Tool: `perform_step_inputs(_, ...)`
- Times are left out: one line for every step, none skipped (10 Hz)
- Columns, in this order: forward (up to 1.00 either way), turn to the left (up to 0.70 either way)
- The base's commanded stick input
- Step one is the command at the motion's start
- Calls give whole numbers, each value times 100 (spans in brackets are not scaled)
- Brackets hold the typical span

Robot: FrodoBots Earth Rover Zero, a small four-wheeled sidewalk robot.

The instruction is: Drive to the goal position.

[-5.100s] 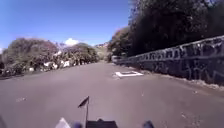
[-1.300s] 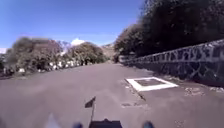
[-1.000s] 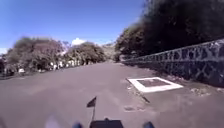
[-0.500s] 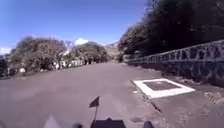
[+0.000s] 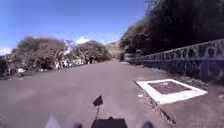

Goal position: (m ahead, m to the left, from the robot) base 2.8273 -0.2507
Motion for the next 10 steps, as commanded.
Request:
perform_step_inputs(50, 0)
perform_step_inputs(50, 0)
perform_step_inputs(50, 0)
perform_step_inputs(50, 0)
perform_step_inputs(50, 0)
perform_step_inputs(50, 0)
perform_step_inputs(50, 0)
perform_step_inputs(50, 0)
perform_step_inputs(50, 0)
perform_step_inputs(50, 0)
